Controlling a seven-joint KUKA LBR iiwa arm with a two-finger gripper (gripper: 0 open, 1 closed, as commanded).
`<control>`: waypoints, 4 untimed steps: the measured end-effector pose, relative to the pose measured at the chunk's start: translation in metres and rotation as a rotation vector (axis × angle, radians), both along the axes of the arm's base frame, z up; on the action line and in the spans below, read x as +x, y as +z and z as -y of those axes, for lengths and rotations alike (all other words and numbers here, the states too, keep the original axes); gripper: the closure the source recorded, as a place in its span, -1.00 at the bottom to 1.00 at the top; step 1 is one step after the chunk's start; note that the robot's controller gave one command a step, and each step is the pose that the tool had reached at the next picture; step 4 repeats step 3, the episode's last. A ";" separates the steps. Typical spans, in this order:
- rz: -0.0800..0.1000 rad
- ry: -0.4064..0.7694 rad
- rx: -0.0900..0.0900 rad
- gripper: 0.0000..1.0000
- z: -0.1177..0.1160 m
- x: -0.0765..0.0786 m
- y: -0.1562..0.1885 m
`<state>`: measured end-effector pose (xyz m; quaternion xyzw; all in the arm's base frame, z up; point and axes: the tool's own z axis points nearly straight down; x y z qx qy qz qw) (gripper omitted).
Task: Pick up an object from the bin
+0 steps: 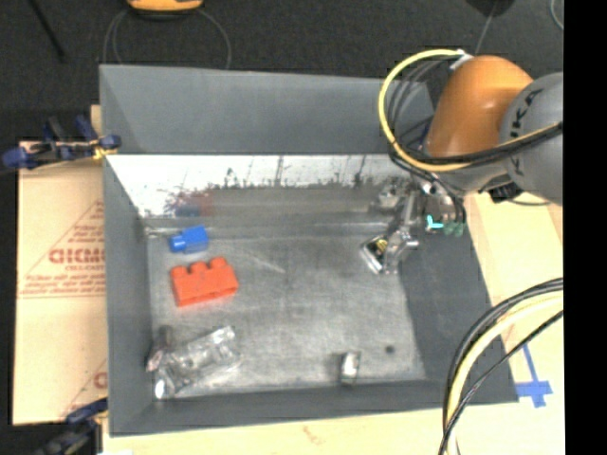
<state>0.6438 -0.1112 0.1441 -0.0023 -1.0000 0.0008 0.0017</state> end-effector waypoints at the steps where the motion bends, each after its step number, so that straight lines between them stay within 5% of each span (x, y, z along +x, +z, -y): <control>1: 0.013 0.162 -0.001 -1.00 0.034 0.006 -0.072; 2: 0.019 0.163 -0.003 1.00 0.034 0.008 -0.068; 3: 0.015 0.309 -0.004 1.00 0.024 -0.001 0.100; 4: 0.015 0.309 -0.004 1.00 0.024 -0.001 0.100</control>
Offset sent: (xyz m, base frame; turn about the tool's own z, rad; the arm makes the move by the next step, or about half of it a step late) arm 0.0034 -0.0321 -0.0741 -0.1643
